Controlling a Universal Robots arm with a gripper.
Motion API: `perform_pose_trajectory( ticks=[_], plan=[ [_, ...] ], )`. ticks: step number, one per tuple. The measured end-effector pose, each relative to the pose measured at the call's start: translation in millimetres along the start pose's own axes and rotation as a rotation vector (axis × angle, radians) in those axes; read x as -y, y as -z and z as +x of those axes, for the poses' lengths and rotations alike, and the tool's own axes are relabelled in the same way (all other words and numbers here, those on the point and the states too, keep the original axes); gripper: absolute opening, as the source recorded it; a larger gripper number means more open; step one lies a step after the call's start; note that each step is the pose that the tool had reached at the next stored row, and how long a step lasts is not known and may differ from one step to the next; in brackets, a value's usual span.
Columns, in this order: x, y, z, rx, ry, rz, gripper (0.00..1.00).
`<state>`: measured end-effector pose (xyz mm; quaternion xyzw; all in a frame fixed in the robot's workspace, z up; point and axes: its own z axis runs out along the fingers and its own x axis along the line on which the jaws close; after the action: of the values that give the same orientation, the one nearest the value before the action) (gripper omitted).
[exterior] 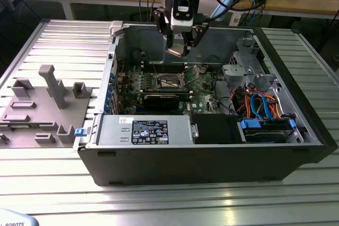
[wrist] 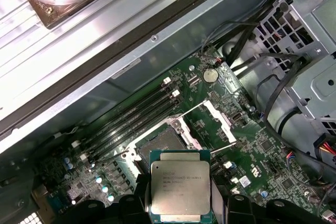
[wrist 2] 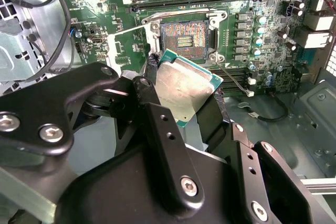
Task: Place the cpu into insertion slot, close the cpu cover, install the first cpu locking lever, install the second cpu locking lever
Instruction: 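Place the cpu into insertion slot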
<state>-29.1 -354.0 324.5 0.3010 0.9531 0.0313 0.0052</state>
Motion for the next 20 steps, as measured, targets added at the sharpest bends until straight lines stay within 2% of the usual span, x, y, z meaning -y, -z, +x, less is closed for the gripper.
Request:
perform_pose_trajectory(
  ticks=[20],
  plan=[
    [0.1,-0.9,0.0,0.0011,-0.018,-0.0002,0.54]
  ],
)
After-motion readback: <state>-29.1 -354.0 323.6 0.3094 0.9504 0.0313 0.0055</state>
